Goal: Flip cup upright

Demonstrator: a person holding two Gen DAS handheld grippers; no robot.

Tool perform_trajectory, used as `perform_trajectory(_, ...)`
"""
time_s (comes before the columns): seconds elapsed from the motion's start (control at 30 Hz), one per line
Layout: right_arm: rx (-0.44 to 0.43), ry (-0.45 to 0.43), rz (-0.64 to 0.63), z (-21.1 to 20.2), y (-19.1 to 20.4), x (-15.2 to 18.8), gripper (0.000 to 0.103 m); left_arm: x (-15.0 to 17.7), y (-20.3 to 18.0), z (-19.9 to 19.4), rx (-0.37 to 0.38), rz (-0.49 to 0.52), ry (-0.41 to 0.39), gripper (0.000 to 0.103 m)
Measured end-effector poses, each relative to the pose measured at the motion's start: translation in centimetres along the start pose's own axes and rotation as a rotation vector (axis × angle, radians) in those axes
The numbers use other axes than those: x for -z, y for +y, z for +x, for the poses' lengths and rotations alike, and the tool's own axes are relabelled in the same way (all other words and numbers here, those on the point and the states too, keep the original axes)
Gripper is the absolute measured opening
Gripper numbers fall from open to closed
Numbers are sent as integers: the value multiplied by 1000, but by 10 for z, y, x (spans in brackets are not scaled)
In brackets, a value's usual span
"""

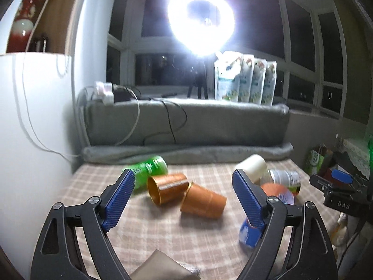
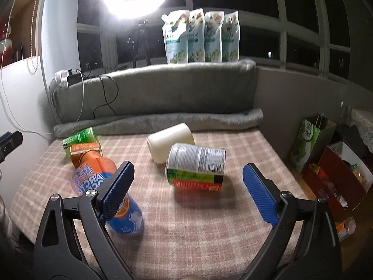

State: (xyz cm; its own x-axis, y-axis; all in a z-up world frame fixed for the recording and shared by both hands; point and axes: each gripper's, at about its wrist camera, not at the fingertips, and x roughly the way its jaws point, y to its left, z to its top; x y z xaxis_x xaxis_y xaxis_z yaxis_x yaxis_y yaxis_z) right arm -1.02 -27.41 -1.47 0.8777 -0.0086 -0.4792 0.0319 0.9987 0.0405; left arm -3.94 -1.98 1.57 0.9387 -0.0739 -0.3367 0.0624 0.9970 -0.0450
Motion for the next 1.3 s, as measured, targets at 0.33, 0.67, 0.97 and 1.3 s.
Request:
perform_trajectory(0.33, 51, -105, -2, -14, 3, -6, 103, -4, -2, -2, 12, -7, -22, 86)
perform_trajectory(0.67, 63, -113, -9, -16, 7, -7, 103, -2, -1, 3, 23, -20, 8, 86)
perform_trajectory(0.97, 59, -112, -11, -14, 7, -7, 103, -2, -1, 3, 26, -21, 15, 86)
perform_trajectory(1.3, 60, -110, -11, -14, 8, -7, 103, -2, -2, 3, 27, -21, 16, 86)
